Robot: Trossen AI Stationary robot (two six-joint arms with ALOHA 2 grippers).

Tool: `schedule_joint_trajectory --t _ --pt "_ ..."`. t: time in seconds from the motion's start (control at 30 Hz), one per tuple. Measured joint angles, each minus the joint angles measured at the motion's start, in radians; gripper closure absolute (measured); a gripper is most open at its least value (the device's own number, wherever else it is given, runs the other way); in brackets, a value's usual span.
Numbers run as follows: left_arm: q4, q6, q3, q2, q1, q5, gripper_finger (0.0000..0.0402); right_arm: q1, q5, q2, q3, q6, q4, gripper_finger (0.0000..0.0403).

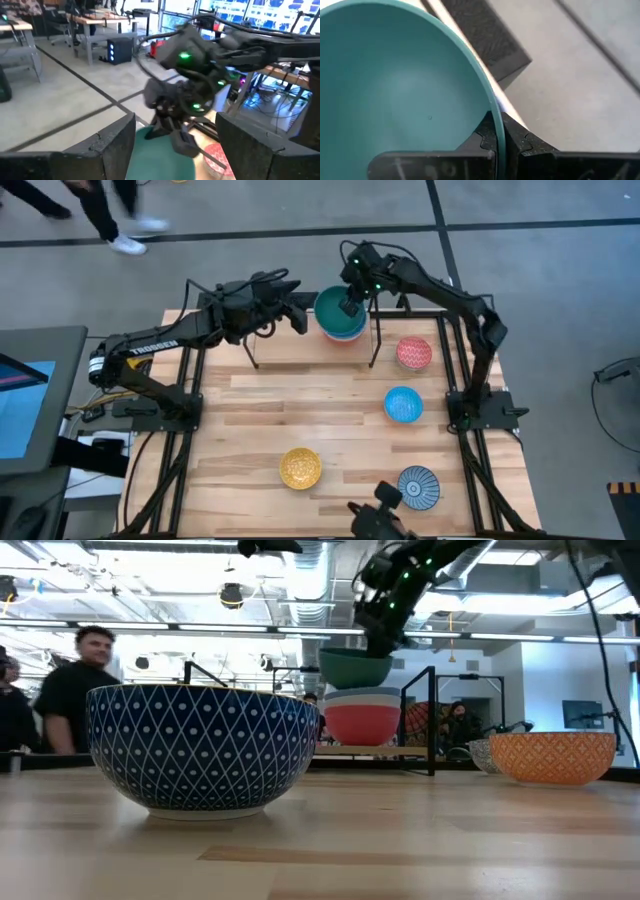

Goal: Place and stack bowls onto a shelf
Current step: Stack the green bowl on top of the blue bowl on the shelf

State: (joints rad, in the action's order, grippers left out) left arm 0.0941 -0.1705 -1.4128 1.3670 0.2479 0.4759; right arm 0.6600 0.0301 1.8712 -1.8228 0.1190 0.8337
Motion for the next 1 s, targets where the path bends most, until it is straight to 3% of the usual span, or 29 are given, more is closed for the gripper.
schedule_joint_trajectory --t 0.3,0.57,0.7,1.0 --pt "0.111 -0.033 0.000 0.000 -0.028 0.012 0.0143 0.032 -0.033 0.071 -0.046 0.001 0.106 0.0378" --pt "0.125 -0.051 0.000 0.000 -0.031 0.027 0.0143 0.052 -0.042 0.081 -0.047 -0.004 0.098 0.0378" --pt "0.125 -0.051 0.000 0.000 -0.031 0.027 0.0143 0.074 -0.133 0.084 -0.045 -0.004 0.113 0.0378" --pt "0.131 -0.053 0.000 0.000 -0.044 0.028 0.0143 0.080 -0.166 0.097 -0.042 -0.018 0.116 0.0308"
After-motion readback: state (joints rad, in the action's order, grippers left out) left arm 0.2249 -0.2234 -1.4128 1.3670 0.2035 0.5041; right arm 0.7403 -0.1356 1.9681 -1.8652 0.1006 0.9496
